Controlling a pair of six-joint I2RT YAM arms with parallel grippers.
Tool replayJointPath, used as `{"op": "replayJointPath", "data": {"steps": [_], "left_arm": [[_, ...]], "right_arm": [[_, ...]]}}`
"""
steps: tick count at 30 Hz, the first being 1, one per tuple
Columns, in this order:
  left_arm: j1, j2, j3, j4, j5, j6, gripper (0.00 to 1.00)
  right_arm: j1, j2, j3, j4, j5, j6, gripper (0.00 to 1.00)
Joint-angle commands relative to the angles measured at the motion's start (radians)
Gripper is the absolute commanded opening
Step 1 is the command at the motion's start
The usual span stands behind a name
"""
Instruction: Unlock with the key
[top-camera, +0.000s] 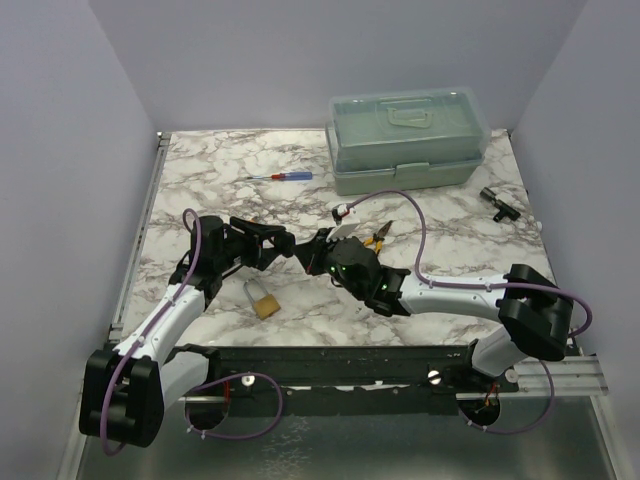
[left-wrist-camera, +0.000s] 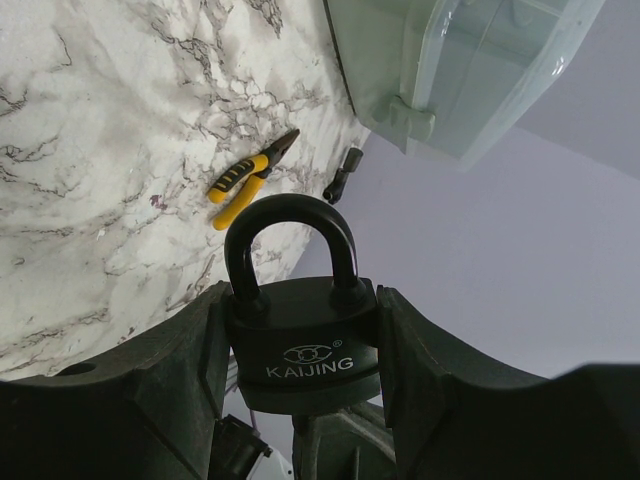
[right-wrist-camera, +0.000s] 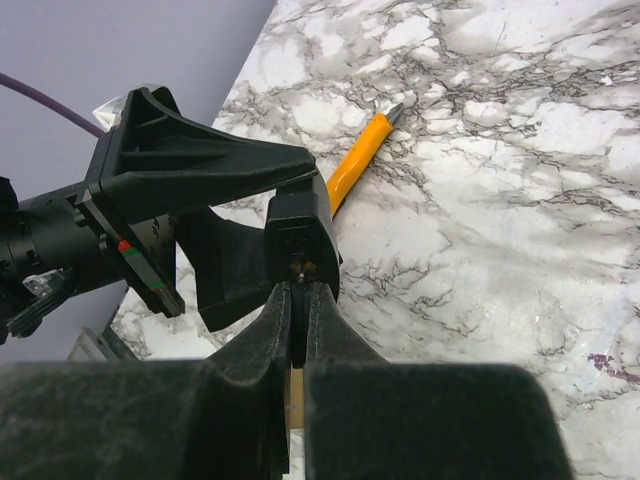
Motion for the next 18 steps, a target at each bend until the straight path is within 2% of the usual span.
{"op": "replayJointPath", "data": {"steps": [1,18], "left_arm": [[-0.026,-0.038,-0.001,0.066,0.136,-0.019,0.0],[-0.025,-0.059,0.004,0.062,0.152,-0.029,0.0]], "right_arm": [[0.005,-0.02,0.008,0.09,0.023,0.014,0.0],[-0.008,0.066,0.067,0.126,0.017,-0.017,0.0]]}}
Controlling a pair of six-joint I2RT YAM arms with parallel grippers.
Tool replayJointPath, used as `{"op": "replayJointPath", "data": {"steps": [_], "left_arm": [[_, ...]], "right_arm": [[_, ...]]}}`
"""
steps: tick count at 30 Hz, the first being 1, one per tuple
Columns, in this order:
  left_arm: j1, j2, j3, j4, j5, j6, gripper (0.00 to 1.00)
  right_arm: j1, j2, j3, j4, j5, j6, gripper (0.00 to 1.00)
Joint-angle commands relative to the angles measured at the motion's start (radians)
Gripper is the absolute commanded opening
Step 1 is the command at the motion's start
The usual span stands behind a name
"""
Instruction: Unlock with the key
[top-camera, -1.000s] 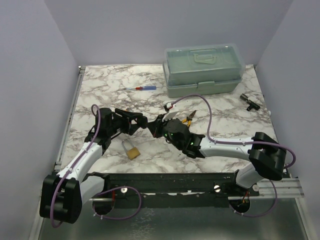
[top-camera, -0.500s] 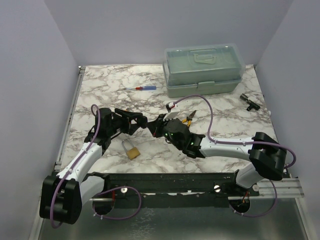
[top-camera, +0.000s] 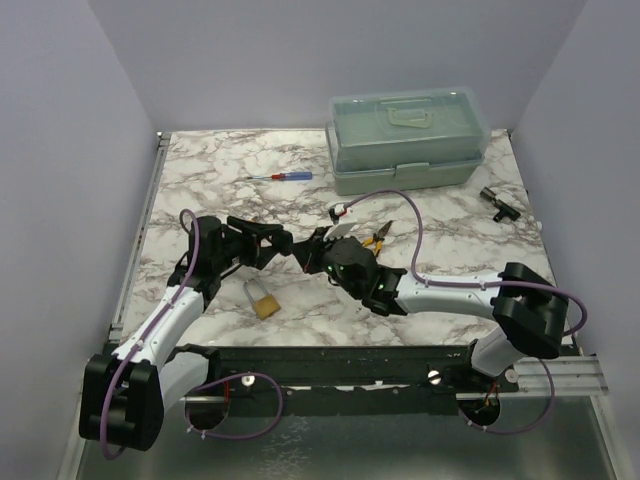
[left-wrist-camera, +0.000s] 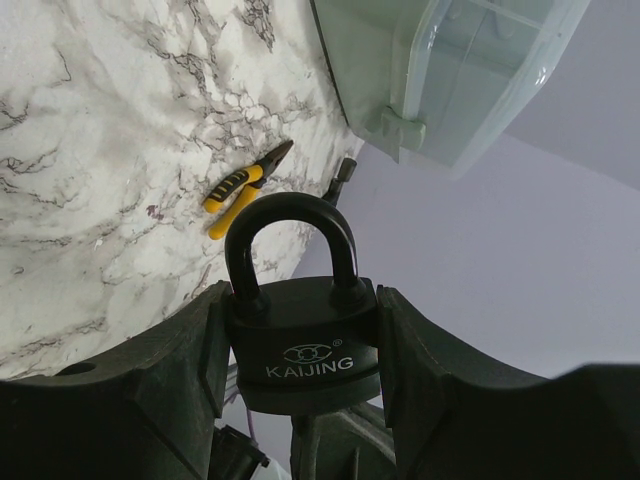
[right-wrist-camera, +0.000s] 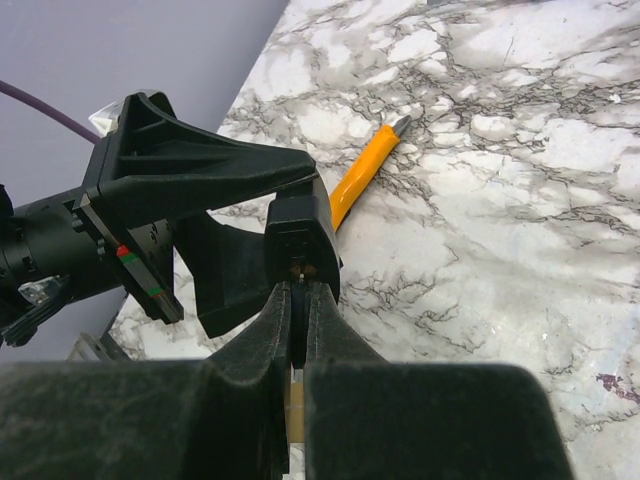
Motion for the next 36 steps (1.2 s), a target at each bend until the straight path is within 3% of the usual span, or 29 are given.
{"op": "replayJointPath", "data": {"steps": [1,21,29,31,36], "left_arm": [[-0.027,-0.038,0.009,0.063,0.17,-0.029,0.0],[-0.03,-0.039,0.006,0.063,0.175,-0.039,0.0],[-0.026,-0.001,0.011,0.075,0.127,-0.012,0.0],[-0.023,0.025,0.013,0.093,0.126,-0.009,0.0],[-0.022,0.067,0.018,0.127,0.114,-0.01,0.0]], "right_arm": [[-0.008,0.046,0.062,0.086,0.016,0.005,0.0],[-0.06,0.081,0.134,0.002,-0.076,-0.013,0.01],[-0.06,-0.049,0.094,-0.164,-0.127,-0.029,0.49],[-0.062,-0.091,0.069,-0.225,-0.12,-0.011,0.53],[-0.06,-0.178,0.009,-0.286,-0.142,0.03,0.54]]}}
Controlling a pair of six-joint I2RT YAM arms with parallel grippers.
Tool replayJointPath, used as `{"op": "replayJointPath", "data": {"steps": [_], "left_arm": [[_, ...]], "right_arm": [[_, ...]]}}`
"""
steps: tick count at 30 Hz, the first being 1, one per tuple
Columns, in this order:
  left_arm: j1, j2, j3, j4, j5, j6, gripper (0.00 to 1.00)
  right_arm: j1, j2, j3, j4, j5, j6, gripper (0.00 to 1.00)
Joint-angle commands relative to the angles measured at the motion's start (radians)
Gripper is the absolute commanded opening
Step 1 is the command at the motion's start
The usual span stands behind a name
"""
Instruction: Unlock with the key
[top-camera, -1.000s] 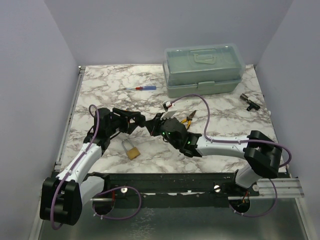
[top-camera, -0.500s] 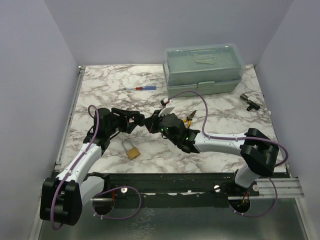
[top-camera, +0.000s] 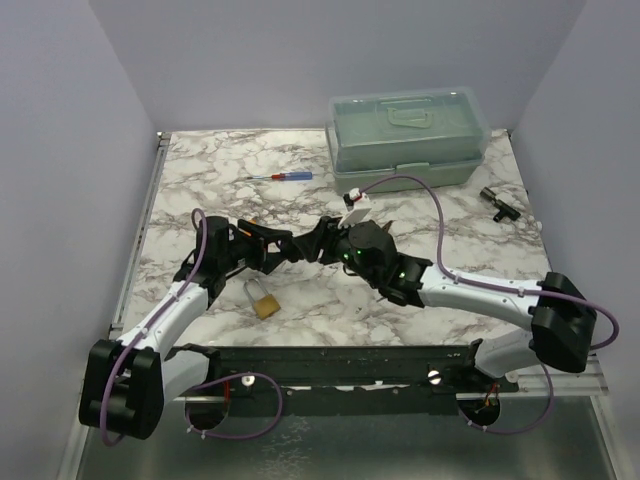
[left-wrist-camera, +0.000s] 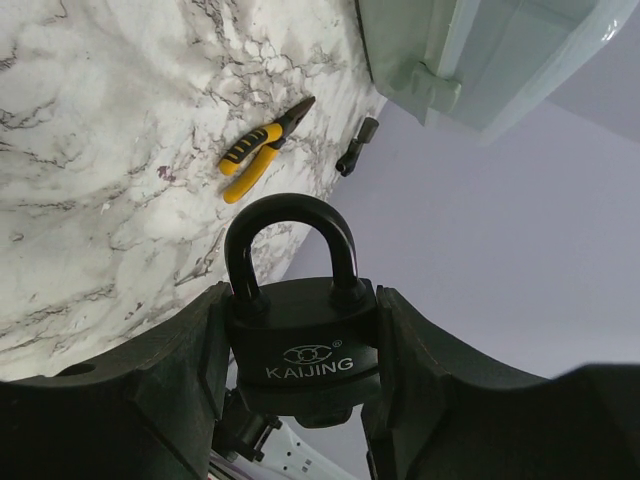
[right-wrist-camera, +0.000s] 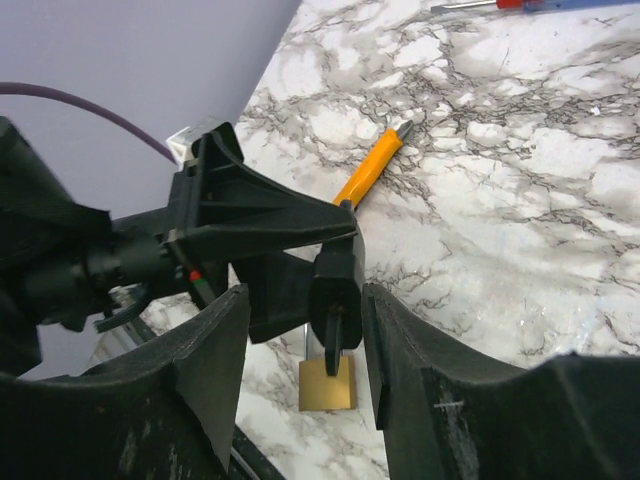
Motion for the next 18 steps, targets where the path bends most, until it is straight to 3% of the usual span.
{"op": "replayJointPath", "data": {"steps": [1,10,18], "left_arm": [[0.0,0.023,0.018,0.114,0.048,-0.008,0.0],[0.0,0.057,0.026,0.127,0.046,-0.001,0.0],[0.001,0.05,0.016,0.132,0.054,-0.006,0.0]], "right_arm": [[-0.001,-0.07,-0.049,-0.094,-0.056,0.04,0.54],[-0.001,-0.048,-0.046,-0.157,-0.132,0.069,0.54],[-0.001,0.022,-0.01,-0.143,-0.088,0.054,0.41]]}}
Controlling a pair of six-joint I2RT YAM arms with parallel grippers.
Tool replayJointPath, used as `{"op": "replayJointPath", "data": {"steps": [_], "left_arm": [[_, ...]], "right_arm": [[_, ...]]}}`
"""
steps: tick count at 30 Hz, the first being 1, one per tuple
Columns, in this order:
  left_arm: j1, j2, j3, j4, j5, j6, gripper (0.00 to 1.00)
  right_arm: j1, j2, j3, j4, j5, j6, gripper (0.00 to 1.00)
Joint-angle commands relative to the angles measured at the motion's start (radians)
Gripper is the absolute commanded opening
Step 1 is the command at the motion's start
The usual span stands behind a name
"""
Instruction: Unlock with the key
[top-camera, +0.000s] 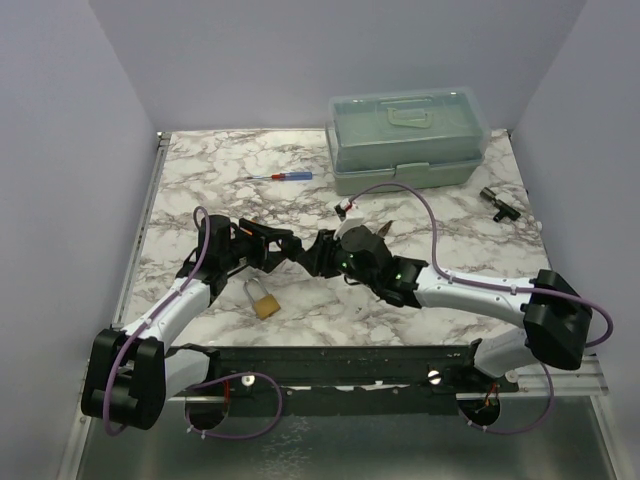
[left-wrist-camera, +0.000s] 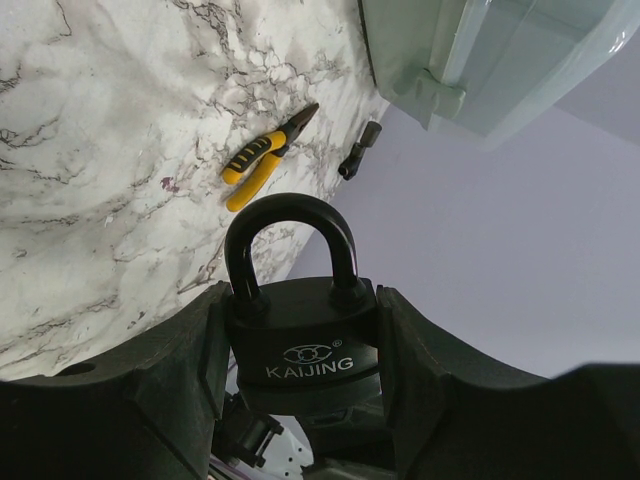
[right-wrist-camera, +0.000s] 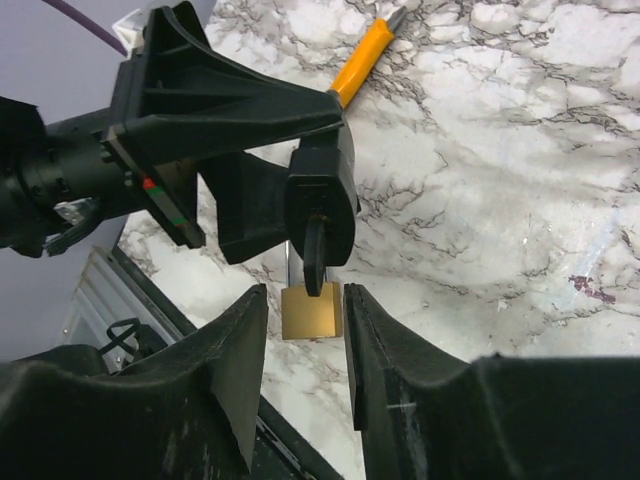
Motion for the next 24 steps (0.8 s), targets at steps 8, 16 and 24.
{"op": "replayJointPath", "data": {"steps": [8,16,24], "left_arm": [[0.0,-0.028,-0.001,0.088,0.051,-0.013,0.0],[0.0,-0.029,-0.009,0.094,0.054,-0.013,0.0],[0.0,-0.032,-0.009,0.1,0.066,-0.013,0.0]], "right_arm": [[-0.001,0.089,0.066,0.011,0.034,-0.028,0.31],[-0.001,0.106,0.09,-0.003,0.042,-0.033,0.19],[-0.001,0.137,0.111,-0.012,0.053,-0.027,0.01]]}}
